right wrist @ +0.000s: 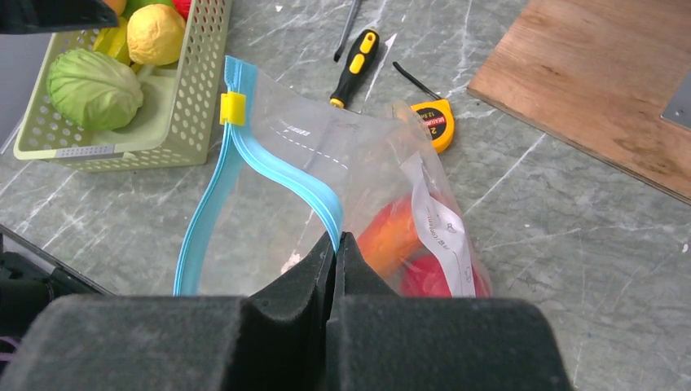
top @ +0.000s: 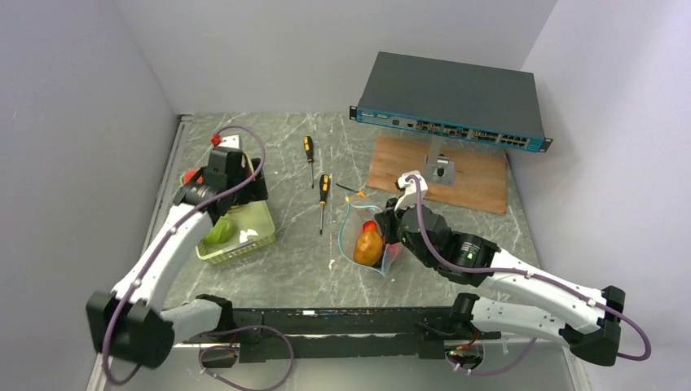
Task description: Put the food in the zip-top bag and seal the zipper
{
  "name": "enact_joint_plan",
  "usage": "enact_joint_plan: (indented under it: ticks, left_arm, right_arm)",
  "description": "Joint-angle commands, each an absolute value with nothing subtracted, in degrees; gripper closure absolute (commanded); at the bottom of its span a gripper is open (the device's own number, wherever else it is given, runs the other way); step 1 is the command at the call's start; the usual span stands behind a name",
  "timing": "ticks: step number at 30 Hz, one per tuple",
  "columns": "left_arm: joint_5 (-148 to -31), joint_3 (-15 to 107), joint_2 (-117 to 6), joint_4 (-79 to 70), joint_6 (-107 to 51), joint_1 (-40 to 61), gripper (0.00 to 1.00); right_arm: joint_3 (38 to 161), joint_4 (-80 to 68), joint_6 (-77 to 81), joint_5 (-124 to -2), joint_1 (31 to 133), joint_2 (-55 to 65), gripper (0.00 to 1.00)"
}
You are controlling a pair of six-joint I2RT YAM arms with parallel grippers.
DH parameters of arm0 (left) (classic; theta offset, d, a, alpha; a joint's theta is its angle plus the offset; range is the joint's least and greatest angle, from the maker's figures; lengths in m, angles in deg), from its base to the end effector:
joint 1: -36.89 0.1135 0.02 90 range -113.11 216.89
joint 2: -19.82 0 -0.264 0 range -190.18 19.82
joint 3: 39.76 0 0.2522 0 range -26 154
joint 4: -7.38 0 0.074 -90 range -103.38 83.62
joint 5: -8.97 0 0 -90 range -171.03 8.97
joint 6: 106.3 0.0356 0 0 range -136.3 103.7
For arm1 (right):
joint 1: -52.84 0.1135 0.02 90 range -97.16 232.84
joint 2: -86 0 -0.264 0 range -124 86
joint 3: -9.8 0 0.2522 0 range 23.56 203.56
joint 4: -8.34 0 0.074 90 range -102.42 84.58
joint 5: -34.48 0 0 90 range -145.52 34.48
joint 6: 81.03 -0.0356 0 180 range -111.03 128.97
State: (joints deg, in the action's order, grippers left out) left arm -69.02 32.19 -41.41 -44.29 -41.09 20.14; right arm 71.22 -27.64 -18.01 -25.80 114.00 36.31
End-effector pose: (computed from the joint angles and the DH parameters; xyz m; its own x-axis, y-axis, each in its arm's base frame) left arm 0.2156 -0.0572 0.3205 -0.6249 -0.2402 -0.7429 -0.1439 0.9706 -0.1929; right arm 0.1080 0.1595 0.3230 -0.4228 0.0491 -0.9049 -0.3938 0.8894 0.2322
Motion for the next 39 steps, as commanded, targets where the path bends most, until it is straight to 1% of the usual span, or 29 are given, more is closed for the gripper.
enact_joint_plan:
  ticks: [1, 6, 8, 11, 14, 23, 25, 32, 39]
  left_arm:
    - [-60.79, 36.62, -51.14, -44.02, -28.87, 24.21, 0.00]
    - [-60.14, 43.56, -64.61, -46.31, -25.51, 28.90, 0.00]
    - [-62.30, 44.88, -67.77, -45.18, -24.42, 30.05, 0.00]
    - [-60.35, 48.70, -72.82, -47.18, -23.73, 30.60, 0.00]
    - [-60.91, 50.02, -76.05, -47.21, -22.63, 31.36, 0.00]
    - [-60.56, 50.14, -81.37, -44.92, -19.79, 32.12, 0.00]
    - [-62.21, 50.42, -82.33, -44.44, -19.33, 32.49, 0.01]
    - [-63.42, 52.24, -85.90, -46.33, -19.89, 33.62, 0.07]
    - [-64.94, 51.92, -84.36, -46.81, -20.77, 33.56, 0.17]
  right_arm:
    - [71.12, -26.32, -17.15, -24.81, 114.18, 38.00, 1.00]
    - [71.26, -27.08, -17.03, -24.34, 114.17, 38.59, 1.00]
    - [71.09, -27.21, -17.04, -24.06, 114.19, 38.78, 1.00]
    - [70.95, -27.06, -17.03, -23.99, 114.20, 38.84, 1.00]
    - [71.02, -27.15, -17.04, -23.96, 114.21, 38.72, 1.00]
    - [71.10, -27.00, -16.87, -23.97, 114.19, 38.10, 1.00]
    - [71.03, -27.04, -16.93, -23.88, 114.20, 38.19, 1.00]
    - [70.71, -27.55, -17.74, -23.88, 114.19, 39.36, 1.00]
    - [70.67, -28.19, -17.97, -23.78, 114.19, 39.97, 1.00]
